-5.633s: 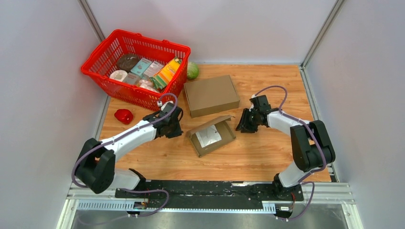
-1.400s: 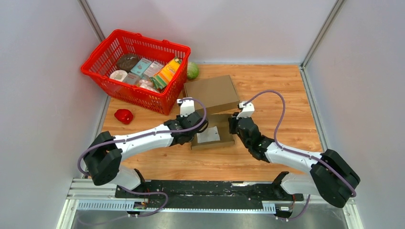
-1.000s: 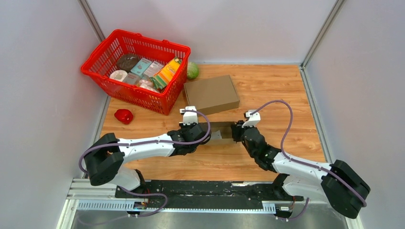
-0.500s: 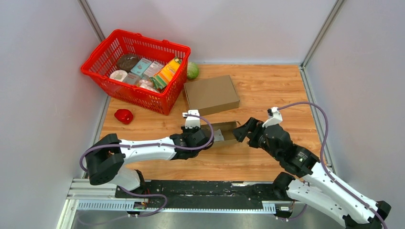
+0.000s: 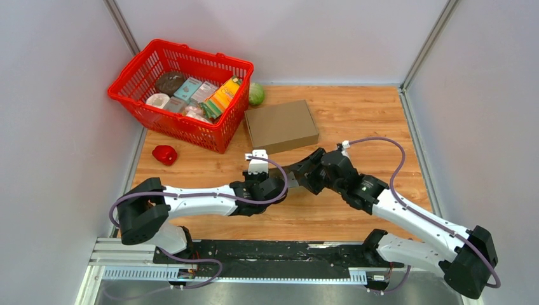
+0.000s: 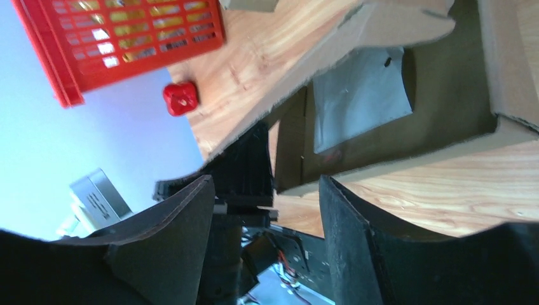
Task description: Fold the paper box
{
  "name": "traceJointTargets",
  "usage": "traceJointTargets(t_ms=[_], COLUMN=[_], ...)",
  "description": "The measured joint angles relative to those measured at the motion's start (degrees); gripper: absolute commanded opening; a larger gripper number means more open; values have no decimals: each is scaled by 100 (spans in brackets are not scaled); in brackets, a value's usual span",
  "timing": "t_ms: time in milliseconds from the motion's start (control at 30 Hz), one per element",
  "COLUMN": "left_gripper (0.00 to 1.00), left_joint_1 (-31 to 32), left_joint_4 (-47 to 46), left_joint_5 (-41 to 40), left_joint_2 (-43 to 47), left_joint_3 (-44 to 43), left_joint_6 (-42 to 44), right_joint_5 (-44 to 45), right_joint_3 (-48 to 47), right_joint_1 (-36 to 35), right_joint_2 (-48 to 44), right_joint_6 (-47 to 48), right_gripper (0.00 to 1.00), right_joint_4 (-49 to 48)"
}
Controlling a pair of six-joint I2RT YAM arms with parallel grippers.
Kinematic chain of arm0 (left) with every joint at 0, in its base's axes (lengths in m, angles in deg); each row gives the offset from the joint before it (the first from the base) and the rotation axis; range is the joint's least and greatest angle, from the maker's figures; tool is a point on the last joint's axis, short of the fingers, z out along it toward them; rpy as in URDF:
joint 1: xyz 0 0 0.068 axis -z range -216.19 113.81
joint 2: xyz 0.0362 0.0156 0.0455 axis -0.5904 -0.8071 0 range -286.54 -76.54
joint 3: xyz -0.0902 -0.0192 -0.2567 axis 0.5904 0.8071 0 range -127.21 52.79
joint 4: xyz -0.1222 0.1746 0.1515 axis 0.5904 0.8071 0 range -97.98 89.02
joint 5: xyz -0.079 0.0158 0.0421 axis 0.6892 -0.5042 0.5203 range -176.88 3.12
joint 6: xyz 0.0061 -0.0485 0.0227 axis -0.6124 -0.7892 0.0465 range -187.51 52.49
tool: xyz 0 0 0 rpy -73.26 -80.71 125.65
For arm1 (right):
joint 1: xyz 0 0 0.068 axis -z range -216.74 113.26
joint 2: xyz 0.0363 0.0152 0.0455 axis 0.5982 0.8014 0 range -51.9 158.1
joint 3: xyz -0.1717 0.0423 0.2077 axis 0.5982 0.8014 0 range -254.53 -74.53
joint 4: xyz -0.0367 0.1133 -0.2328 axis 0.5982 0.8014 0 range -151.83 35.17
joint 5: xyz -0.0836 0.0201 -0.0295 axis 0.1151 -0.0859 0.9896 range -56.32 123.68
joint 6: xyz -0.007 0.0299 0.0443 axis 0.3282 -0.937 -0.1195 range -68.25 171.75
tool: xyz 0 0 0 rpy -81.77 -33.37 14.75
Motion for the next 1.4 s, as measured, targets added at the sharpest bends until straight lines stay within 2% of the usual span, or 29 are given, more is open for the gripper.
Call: traceJointTargets(t_ms=[167,300,333,467,500,533,567,600,700,733,833,867,933,1000,1033,1067,1100,1133,1167,1233,1267,1333,1400], left_gripper=[0,0,0,0,2,7,14,26,46,47,49,49,43,43,43,40,40,40,38,37,34,29,24], left_joint_1=[52,96,105,149,160,166,170,177,260,326,544,603,675,702,704,702,697,697,693,599,514,286,-83], left_joint_4=[61,98,107,153,166,175,181,179,188,177,219,219,129,96,111,129,164,186,208,308,304,195,-37], left_joint_5=[-55,-98,-107,-151,-164,-173,-177,-177,-116,-70,205,363,772,1333,1615,1827,2116,2352,2540,2953,3158,3460,3788], left_joint_2=[0,0,0,0,0,0,2,13,175,295,879,1165,1762,2496,2870,3121,3373,3528,3606,3591,3521,3379,3185], left_joint_3=[0,0,0,0,0,0,2,13,162,275,699,881,1261,1692,1882,1985,2046,2041,1991,1683,1478,1117,800], left_joint_6=[-55,-85,-92,-149,-166,-181,-188,-195,-149,-140,-72,-28,76,236,306,378,470,555,649,846,907,992,1032], right_joint_5=[116,133,129,92,74,46,26,0,-87,-111,-127,-129,-125,-131,-136,-149,-173,-203,-225,-365,-509,-763,-1029], right_joint_3=[129,195,195,243,280,343,398,505,837,955,1287,1408,1615,1864,1978,2111,2229,2332,2409,2498,2518,2498,2409], right_joint_1=[201,264,273,284,289,289,289,299,328,328,328,328,332,343,348,348,350,352,352,365,378,407,437], right_joint_2=[57,256,345,658,715,739,741,737,693,649,439,358,208,24,-59,-153,-251,-343,-417,-555,-638,-807,-1080], right_joint_6=[-439,-723,-787,-1019,-1056,-1145,-1187,-1276,-1499,-1572,-1646,-1655,-1655,-1644,-1615,-1545,-1434,-1272,-1115,-638,-184,496,1375], right_gripper=[60,53,50,23,21,21,17,15,15,14,18,23,29,34,38,53,56,59,71,74,82,83,88], right_joint_4=[-391,-726,-793,-1141,-1213,-1318,-1394,-1567,-1974,-2076,-2243,-2264,-2308,-2339,-2365,-2409,-2426,-2428,-2413,-2299,-2197,-1915,-1335])
